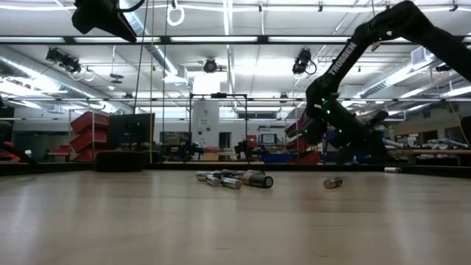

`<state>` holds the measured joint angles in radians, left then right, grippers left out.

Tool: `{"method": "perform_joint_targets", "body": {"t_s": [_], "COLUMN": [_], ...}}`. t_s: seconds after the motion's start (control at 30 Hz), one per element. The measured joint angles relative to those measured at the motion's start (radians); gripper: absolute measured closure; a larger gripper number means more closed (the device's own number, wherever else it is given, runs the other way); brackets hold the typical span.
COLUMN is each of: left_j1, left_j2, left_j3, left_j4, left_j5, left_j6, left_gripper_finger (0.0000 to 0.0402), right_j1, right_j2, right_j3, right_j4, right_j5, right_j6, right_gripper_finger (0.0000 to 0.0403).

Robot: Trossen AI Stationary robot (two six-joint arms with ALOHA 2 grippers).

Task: Sort batteries
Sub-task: Put the silver battery into the orange bin

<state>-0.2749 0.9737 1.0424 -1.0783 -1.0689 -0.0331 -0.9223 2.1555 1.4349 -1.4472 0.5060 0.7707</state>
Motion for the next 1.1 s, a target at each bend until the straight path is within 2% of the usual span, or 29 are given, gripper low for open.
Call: {"method": "perform_joint_targets", "body": {"t_s": [0.27, 0.47, 0.63, 0.8, 0.97, 1.1], "left_j1": [0.0, 0.0, 0.0, 0.0, 0.0, 0.0], "left_j2": [0.0, 0.0, 0.0, 0.0, 0.0, 0.0], "left_j3": [0.0, 0.0, 0.0, 0.0, 0.0, 0.0], "left_j4": [-0.029, -0.036, -0.036, -0.035, -0.035, -0.035], "left_j5": [0.0, 0.0, -0.003, -0.004, -0.004, -0.004], "left_j6": [-0.018, -0.027, -0.027, -0.027, -0.036, -0.051], "left_gripper_finger": [0.0314, 0.0314, 0.0314, 0.0314, 0.0314, 0.0314], "right_j1": [-0.099, -0.133, -0.18, -0.187, -0.188, -0.188], "right_j2": [0.0, 0.0, 0.0, 0.0, 0.0, 0.0], "right_j3": [0.0, 0.0, 0.006, 0.021, 0.023, 0.023], "right_j4": [0.039, 0.125, 0.133, 0.141, 0.145, 0.156], "right_j5": [-0.045, -0.124, -0.128, -0.043, -0.06, -0.114], "right_j6": [-0.056, -0.116, -0.112, -0.055, -0.087, -0.094], "right_gripper_finger": [0.0376, 0.0373, 0.0376, 0.0378, 0.0378, 0.0379]}}
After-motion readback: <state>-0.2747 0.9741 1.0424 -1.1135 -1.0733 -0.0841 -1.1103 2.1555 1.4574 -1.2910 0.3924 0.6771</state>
